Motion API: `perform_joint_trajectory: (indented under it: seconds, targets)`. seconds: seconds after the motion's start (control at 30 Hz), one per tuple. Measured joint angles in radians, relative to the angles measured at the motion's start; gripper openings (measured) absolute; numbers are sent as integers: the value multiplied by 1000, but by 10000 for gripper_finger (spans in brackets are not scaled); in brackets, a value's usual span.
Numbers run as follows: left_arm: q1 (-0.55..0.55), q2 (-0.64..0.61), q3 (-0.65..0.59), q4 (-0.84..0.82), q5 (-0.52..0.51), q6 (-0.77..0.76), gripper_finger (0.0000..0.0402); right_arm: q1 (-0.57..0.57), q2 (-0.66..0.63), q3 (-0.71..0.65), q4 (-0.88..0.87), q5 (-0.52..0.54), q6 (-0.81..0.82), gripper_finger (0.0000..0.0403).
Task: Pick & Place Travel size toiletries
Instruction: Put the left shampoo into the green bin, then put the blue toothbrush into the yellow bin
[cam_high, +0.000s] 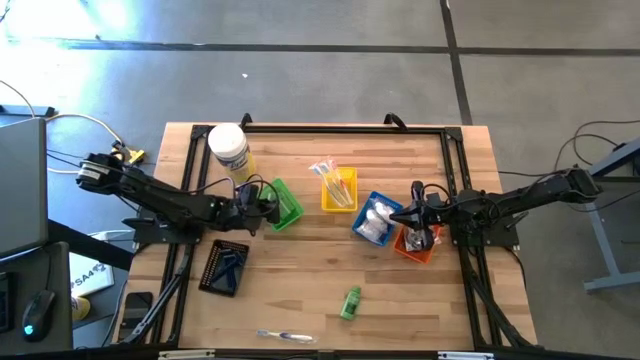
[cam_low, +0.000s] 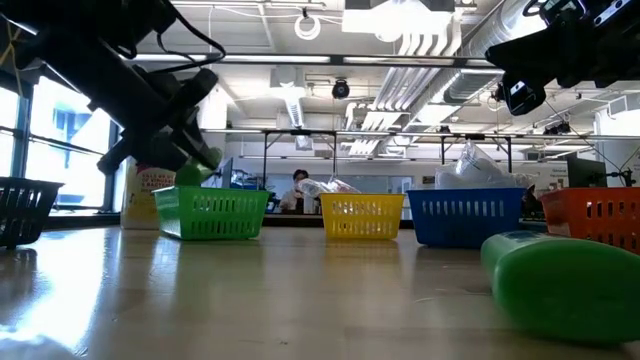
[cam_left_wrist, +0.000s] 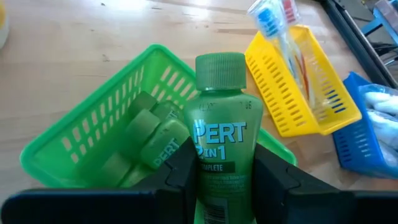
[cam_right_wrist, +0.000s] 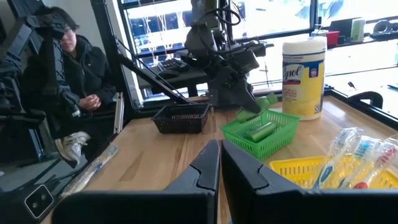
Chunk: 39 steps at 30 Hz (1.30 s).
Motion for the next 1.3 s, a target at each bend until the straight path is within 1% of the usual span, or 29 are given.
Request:
perform_joint_trajectory:
  seconds: [0.13, 0.2, 0.47, 0.6, 0.73, 1.03, 1.17, 1.23, 1.3]
  targets:
    - [0, 5, 0, 3, 1, 3, 98, 0, 0, 0, 0, 0, 0, 9]
    - [0, 5, 0, 4, 1, 7, 105, 0, 0, 0, -1, 0, 0, 9]
    - [-1, 5, 0, 7, 2, 8, 178, 0, 0, 0, 0, 0, 4, 9]
    - [-1, 5, 0, 8, 4, 5, 201, 0, 0, 0, 0, 0, 6, 9]
    - [-1, 5, 0, 8, 4, 5, 208, 0, 0, 0, 0, 0, 7, 9]
    - [-1, -5, 0, 3, 8, 11, 210, 0, 0, 0, 0, 0, 7, 9]
    - [-1, -53, 1, 4, 7, 129, 210, 0, 0, 0, -1, 0, 7, 9]
    - [-1, -84, 15, -16, 7, 220, 210, 0, 0, 0, -1, 0, 7, 9]
    - [-1, -113, 47, -41, 15, 348, 210, 0, 0, 0, -1, 0, 8, 9]
